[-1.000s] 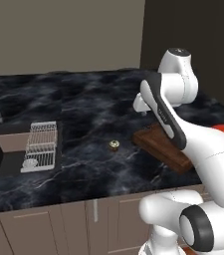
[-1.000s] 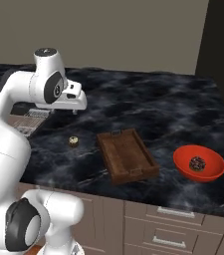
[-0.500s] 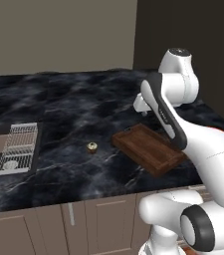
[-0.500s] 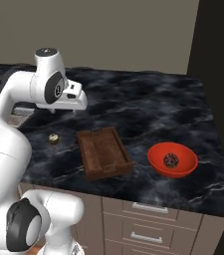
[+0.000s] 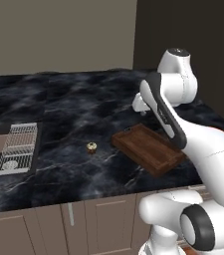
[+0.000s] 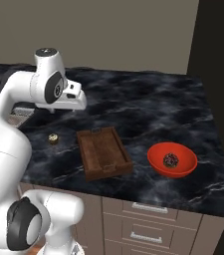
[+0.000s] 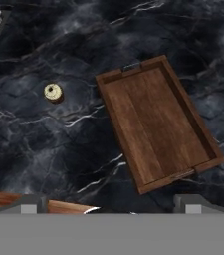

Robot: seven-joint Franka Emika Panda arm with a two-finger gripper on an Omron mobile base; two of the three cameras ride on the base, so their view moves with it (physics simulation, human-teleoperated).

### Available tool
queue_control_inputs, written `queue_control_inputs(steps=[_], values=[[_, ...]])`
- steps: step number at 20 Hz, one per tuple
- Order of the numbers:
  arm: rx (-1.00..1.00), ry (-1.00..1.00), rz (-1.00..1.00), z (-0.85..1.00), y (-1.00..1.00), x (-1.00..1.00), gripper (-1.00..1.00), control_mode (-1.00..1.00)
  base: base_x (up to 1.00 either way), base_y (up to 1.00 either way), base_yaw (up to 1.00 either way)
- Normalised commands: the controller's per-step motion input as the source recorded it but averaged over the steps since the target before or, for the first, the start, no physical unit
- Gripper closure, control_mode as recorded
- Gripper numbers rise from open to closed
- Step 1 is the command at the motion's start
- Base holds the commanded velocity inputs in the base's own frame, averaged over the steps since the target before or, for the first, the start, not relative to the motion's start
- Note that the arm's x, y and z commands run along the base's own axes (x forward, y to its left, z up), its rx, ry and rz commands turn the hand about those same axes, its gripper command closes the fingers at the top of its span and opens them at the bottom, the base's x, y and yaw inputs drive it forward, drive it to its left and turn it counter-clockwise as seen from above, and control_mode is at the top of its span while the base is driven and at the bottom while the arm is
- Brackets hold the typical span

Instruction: Place the bowl with cake and the cupcake onto the tray.

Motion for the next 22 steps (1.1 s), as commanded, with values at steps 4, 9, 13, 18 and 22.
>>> queue_control_inputs(steps=[4, 9, 13, 18, 22], values=[[0.02, 0.00, 0.06, -0.01, 0.42, 0.17, -1.00, -1.00, 0.00, 0.00, 0.00], [0.02, 0.00, 0.06, -0.23, 0.31, 0.03, -1.00, -1.00, 0.00, 0.00, 0.00], [0.03, 0.00, 0.05, -0.31, 0.28, 0.00, -1.00, -1.00, 0.00, 0.00, 0.00], [0.00, 0.00, 0.05, -0.27, 0.32, 0.00, -1.00, -1.00, 0.00, 0.00, 0.00], [0.01, 0.02, 0.06, -0.29, 0.32, 0.00, -1.00, -1.00, 0.00, 0.00, 0.00]])
